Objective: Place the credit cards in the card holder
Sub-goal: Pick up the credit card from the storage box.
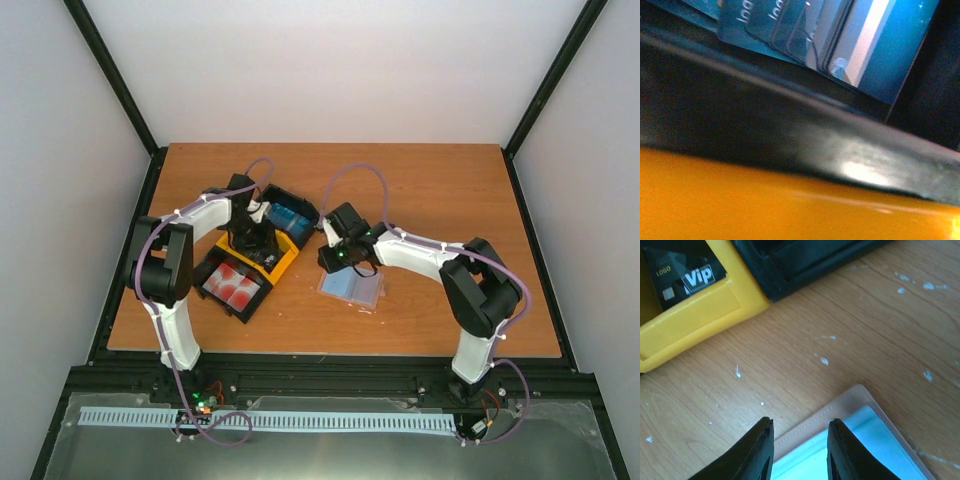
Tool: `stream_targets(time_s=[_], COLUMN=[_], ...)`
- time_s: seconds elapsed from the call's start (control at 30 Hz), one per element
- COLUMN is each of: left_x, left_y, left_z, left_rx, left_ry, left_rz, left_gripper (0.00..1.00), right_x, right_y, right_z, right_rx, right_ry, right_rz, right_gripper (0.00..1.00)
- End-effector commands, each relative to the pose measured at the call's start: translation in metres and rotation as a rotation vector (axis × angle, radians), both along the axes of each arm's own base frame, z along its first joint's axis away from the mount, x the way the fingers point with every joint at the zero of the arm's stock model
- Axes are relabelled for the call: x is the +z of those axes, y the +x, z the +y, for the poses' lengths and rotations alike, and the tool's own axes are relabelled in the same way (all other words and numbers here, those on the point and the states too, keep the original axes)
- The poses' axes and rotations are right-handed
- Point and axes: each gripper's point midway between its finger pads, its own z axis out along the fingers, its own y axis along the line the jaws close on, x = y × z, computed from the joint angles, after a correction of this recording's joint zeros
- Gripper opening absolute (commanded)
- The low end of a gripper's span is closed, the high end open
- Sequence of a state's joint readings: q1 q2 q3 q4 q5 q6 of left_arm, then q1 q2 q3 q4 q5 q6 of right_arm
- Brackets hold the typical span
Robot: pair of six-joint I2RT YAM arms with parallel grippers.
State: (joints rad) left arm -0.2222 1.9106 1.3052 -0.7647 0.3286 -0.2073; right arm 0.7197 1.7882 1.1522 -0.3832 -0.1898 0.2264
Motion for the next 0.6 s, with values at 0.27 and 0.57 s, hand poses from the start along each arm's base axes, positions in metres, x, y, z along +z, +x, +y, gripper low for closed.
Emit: stream_targets(time_s=[0.27,0.57], left_x=[0.000,0.014], left_y=[0.005,0.009], left_z=[0.000,0.000], left_rx=[0.000,-0.006], left_ry=[0.001,-0.009], left_rz=[0.007,-0.080], left_gripper=[0.44,0.55], right_x=[-0.001,-0.008], right_y=[0.005,-0.005], right_z=[0.042,0.064], right_rx=[0.123,0.174], right_ry=[-0.025,-0.034], right_rz=[-0.065,-0.063], right_gripper=[0.32,0.32])
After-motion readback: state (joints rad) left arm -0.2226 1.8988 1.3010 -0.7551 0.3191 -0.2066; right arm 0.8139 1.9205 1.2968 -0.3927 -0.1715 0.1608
